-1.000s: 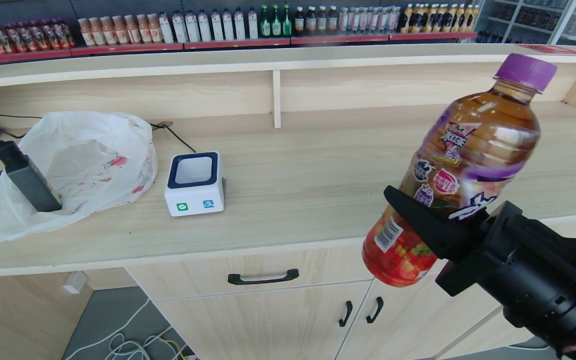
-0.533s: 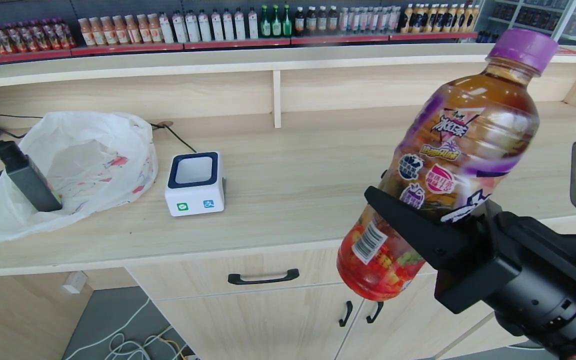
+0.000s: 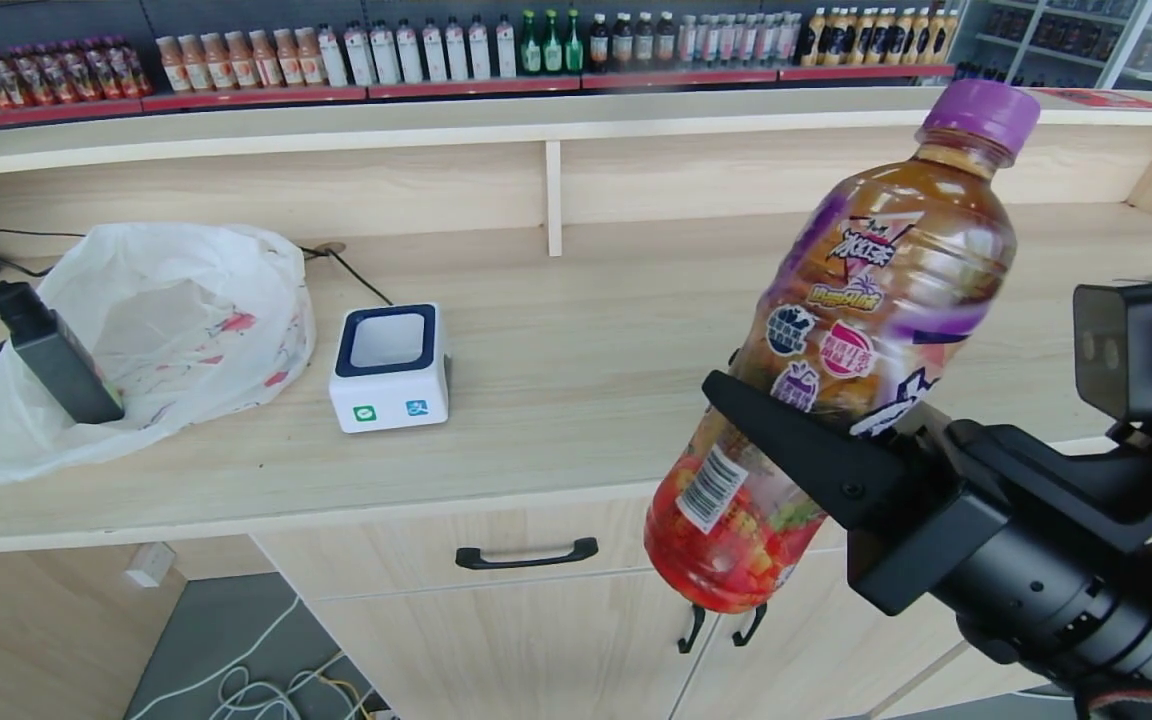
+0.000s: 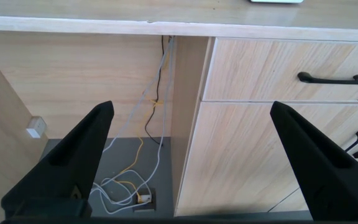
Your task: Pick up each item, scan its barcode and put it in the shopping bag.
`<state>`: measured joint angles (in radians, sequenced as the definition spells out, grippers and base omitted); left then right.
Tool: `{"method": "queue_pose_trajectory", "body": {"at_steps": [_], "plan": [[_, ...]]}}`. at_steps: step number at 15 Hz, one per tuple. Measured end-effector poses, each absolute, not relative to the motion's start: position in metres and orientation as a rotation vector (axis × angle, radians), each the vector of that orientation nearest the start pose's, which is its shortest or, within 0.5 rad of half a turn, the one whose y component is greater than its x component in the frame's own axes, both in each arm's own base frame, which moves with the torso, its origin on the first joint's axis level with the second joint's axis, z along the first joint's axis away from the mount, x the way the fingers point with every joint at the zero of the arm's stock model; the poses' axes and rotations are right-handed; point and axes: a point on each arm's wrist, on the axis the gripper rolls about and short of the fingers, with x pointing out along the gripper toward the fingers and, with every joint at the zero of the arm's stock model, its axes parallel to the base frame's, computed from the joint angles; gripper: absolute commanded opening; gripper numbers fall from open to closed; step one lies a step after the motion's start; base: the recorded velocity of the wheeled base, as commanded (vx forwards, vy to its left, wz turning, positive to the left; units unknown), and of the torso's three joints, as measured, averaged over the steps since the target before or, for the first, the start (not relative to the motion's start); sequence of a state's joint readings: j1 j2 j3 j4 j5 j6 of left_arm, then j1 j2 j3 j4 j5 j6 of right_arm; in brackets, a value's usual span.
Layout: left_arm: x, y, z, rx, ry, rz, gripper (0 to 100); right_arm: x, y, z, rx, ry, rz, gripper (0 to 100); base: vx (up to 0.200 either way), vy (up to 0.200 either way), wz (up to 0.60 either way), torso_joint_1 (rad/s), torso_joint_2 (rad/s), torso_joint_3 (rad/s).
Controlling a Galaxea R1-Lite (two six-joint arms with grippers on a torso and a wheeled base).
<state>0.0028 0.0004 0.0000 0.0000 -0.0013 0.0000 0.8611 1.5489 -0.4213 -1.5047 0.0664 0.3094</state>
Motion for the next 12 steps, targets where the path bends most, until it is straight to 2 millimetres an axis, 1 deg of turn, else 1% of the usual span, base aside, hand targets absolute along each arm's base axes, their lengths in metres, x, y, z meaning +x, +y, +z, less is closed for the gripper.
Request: {"method": "queue_pose_trajectory", "body": {"at_steps": [3,6,9,12], "plan": [[-0.023,0.0,0.075,0.0,0.0,0.001,100,0.149,0.179,0.211,0.495,-0.178,0.986,0,0.0,0.0,0.0,0.0,0.0,0.0],[-0.023,0.0,0.075,0.0,0.0,0.001,100,0.15,0.186,0.208,0.488,-0.163,1.0,0,0.0,0.0,0.0,0.0,0.0,0.0],[-0.023,0.0,0.075,0.0,0.0,0.001,100,0.157,0.196,0.213,0.484,-0.193,1.002,0,0.0,0.0,0.0,0.0,0.0,0.0],[-0.023,0.0,0.075,0.0,0.0,0.001,100,0.16,0.202,0.21,0.47,-0.189,1.003,0,0.0,0.0,0.0,0.0,0.0,0.0]]}}
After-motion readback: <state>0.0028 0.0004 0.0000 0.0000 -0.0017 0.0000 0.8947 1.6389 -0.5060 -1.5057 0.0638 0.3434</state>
